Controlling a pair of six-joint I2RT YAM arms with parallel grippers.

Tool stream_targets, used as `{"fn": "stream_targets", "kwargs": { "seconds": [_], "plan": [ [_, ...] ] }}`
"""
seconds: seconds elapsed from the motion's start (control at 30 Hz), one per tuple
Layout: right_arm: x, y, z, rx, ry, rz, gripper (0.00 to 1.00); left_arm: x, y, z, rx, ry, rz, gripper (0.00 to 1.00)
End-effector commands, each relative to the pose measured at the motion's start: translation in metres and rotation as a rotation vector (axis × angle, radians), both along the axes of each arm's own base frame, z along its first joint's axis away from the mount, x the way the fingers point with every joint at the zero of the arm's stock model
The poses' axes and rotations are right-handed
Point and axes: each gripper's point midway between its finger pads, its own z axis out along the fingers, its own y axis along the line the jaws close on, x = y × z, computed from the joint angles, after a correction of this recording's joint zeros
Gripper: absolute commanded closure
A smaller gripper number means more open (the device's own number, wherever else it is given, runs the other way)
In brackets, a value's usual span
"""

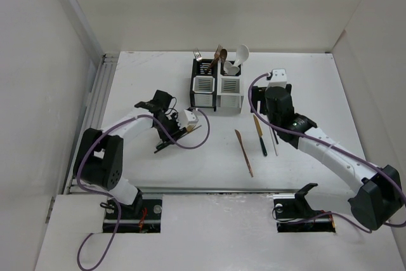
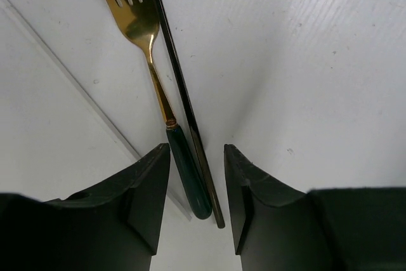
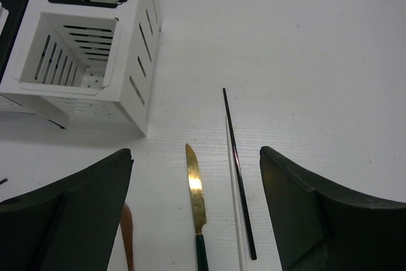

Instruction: Sort the eating utensils into containers

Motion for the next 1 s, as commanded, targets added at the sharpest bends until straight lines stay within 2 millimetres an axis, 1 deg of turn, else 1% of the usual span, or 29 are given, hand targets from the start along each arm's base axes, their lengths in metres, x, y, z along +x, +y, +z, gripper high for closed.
{"fn": "stream_targets", "kwargs": {
  "seconds": [0.0, 0.07, 0.1, 0.2, 0.4, 0.5, 0.53, 0.6, 0.63, 0.67, 0.73, 0.8, 0.87, 0.93, 0.97],
  "plan": [
    [-0.001, 0.0, 0.012, 0.024, -0.034, -0.01, 0.14, 0.003, -0.004, 0.015, -0.043, -0.005, -0.027, 0.65],
    [0.0, 0.001, 0.009, 0.019, -0.027, -0.01, 0.14, 0.003, -0.005, 0.009, -0.038, 0.022, -0.013, 0.68],
    [0.0, 0.001, 0.009, 0.019, -0.026, -0.01, 0.14, 0.004, -0.003, 0.001, -0.023, 0.044, 0.009, 0.69],
    [-0.001, 0.0, 0.007, 0.014, -0.019, -0.01, 0.14, 0.009, -0.001, -0.006, 0.0, 0.052, 0.026, 0.69],
    [-0.001, -0.004, 0.008, 0.007, -0.024, -0.03, 0.14, 0.014, 0.001, -0.009, 0.013, 0.037, 0.04, 0.69],
    [-0.001, -0.004, 0.008, 0.007, -0.024, -0.03, 0.14, 0.017, 0.001, -0.008, 0.016, 0.029, 0.054, 0.71],
    [-0.001, -0.004, 0.008, 0.007, -0.024, -0.03, 0.14, 0.019, -0.002, -0.005, 0.0, 0.024, 0.05, 0.71],
    [-0.002, -0.004, 0.006, 0.002, -0.016, -0.03, 0.14, 0.015, -0.006, -0.002, -0.023, 0.035, 0.042, 0.71],
    [-0.002, -0.004, 0.006, 0.002, -0.016, -0.03, 0.14, 0.014, -0.005, 0.004, -0.023, 0.035, 0.042, 0.71],
    [-0.002, -0.004, 0.006, 0.002, -0.016, -0.03, 0.14, 0.018, -0.009, 0.012, -0.042, 0.011, 0.025, 0.71],
    [-0.002, -0.004, 0.006, 0.002, -0.016, -0.03, 0.14, 0.016, -0.01, 0.014, -0.049, 0.01, 0.01, 0.71],
    [-0.001, -0.004, 0.003, -0.012, -0.008, -0.026, 0.14, 0.017, -0.01, 0.022, -0.057, -0.02, 0.001, 0.69],
    [-0.001, -0.004, 0.003, -0.012, -0.008, -0.026, 0.14, 0.021, -0.007, 0.02, -0.052, -0.03, 0.021, 0.69],
    [-0.001, -0.004, 0.003, -0.012, -0.008, -0.026, 0.14, 0.02, -0.005, 0.015, -0.039, -0.01, 0.037, 0.69],
    [0.0, -0.004, 0.0, -0.017, 0.0, -0.026, 0.14, 0.02, -0.003, 0.012, -0.027, 0.0, 0.05, 0.69]
  ]
}}
